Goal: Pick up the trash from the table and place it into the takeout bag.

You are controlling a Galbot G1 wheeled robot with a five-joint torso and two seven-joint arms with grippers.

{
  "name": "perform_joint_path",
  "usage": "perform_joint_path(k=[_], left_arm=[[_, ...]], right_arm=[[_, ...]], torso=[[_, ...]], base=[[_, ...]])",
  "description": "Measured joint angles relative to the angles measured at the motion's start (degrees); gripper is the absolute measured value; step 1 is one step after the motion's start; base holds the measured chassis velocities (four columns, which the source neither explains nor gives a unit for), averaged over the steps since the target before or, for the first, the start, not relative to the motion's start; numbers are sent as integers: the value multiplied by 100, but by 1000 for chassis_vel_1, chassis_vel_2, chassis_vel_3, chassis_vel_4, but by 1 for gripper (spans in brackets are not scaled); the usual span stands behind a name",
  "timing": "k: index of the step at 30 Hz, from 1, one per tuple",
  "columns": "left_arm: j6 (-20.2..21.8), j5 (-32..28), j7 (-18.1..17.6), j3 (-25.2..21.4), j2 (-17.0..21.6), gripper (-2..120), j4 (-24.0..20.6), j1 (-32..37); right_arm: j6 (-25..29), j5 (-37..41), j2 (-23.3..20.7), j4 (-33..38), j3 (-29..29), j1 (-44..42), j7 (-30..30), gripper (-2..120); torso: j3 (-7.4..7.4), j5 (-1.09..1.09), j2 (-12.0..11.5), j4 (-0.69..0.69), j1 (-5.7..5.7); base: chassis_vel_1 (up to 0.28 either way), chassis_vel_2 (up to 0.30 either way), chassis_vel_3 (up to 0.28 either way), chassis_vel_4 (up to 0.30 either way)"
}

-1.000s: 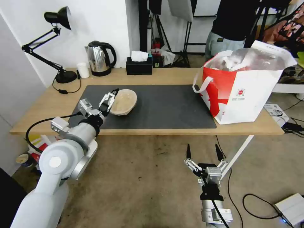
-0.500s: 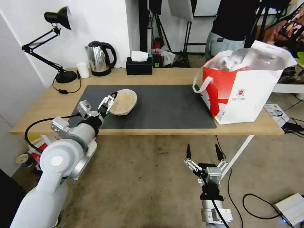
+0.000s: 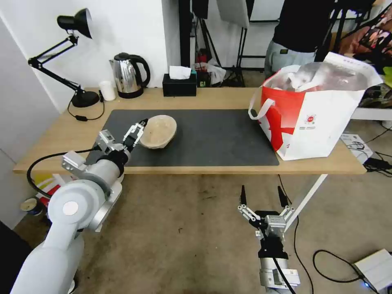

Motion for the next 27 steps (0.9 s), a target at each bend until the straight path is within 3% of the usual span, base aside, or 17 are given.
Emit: perform_joint_path(k=[14,27], left_arm=[[16,230,-12,-117,115,100,152,30],[25,559,-3,97,49,100,679,-145]], right_arm=[[0,0,0,0,0,0,0,100],[0,0,0,0,0,0,0,100]], torso=[[0,0,0,0,0],[0,0,0,0,0]], base=[[0,0,0,0],[0,0,0,0]])
